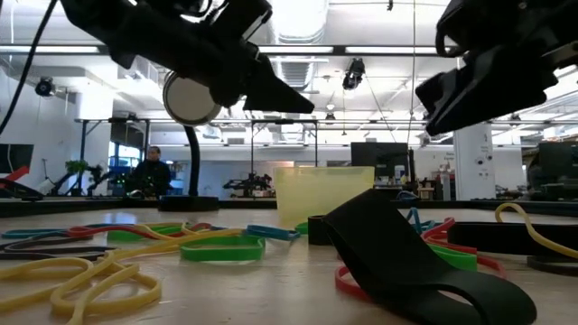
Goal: Pick and place rubber bands into bin
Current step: Put the blue rubber band into the yellow bin
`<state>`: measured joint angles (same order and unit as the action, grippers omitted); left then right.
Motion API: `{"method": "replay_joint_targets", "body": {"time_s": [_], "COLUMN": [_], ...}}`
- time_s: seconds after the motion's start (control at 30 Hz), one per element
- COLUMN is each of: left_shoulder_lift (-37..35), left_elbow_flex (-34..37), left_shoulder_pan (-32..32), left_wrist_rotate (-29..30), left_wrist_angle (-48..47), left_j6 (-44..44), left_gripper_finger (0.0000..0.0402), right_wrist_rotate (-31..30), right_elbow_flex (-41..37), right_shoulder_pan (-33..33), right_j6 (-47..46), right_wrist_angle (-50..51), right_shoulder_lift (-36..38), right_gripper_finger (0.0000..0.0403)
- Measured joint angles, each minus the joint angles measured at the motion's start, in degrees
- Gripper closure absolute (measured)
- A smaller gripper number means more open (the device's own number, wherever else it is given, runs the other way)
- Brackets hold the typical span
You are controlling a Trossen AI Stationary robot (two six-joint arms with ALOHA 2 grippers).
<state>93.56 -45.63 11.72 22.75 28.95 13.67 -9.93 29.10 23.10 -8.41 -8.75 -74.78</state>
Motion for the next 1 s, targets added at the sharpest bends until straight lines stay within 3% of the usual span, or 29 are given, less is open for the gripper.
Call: {"method": "replay_joint_targets", "body": {"time_s": [0.27, 0.6, 0.77, 1.0], "left_shoulder_lift": [0.0, 0.0, 0.0, 0.0], "left_elbow_flex": [0.9, 0.9, 0.9, 0.9], "left_shoulder_pan": [0.4, 0.9, 1.3, 1.4], "left_wrist_rotate": [0.0, 0.0, 0.0, 0.0], "left_wrist_angle": [-0.3, -1.5, -1.6, -1.6], "left_j6": [-2.8, -4.4, -4.4, -4.3], "left_gripper_finger": [0.0298, 0.0298, 0.0298, 0.0298], "right_wrist_rotate": [-0.1, -2.2, -5.1, -5.3], "right_elbow_flex": [-1.6, 5.9, 9.9, 12.5], "right_shoulder_pan": [0.7, 0.7, 0.7, 0.6], "right_j6": [5.1, 10.4, 10.5, 10.2], "right_wrist_angle": [-5.0, -5.0, 1.7, 5.4], "right_shoulder_lift": [-2.2, -19.5, -23.8, -24.3], "right_gripper_finger": [0.0346, 0.0346, 0.0346, 0.0346]}}
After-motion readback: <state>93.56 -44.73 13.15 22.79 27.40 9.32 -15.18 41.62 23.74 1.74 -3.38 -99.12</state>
